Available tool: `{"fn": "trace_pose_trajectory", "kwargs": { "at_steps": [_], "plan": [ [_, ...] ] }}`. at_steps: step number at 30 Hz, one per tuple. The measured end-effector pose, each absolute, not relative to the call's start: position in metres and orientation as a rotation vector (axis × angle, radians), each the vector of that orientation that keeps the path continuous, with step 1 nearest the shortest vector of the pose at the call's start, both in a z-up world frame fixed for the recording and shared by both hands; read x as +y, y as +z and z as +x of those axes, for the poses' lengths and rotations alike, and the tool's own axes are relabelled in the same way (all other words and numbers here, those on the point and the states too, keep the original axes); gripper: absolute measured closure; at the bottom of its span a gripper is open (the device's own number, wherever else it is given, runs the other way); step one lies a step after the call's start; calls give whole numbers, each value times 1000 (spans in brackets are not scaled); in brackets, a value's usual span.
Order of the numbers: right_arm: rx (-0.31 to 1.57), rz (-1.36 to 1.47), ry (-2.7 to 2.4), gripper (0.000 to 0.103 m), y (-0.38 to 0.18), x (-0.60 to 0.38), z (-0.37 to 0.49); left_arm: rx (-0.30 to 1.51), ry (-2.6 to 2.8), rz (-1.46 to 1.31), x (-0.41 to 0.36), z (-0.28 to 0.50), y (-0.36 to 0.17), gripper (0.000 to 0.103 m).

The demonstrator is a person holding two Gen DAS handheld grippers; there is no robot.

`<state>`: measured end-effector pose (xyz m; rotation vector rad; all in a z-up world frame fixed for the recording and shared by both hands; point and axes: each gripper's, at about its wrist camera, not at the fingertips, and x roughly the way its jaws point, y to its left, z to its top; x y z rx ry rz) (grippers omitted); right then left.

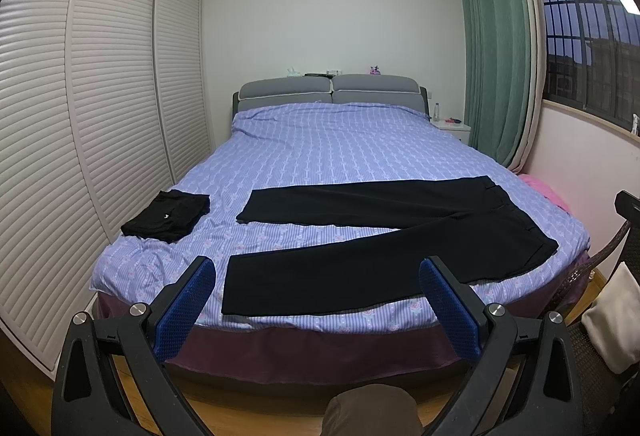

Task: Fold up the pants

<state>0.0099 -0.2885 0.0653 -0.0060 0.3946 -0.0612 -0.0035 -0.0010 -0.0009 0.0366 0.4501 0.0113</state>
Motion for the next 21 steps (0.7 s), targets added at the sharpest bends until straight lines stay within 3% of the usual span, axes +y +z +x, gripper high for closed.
{"fn": "trace_pose_trajectory", "kwargs": {
  "at_steps": [21],
  "plan": [
    [406, -4, -56, 0, 64, -288, 15, 467, 6, 41, -2, 1, -5, 0]
  ]
}}
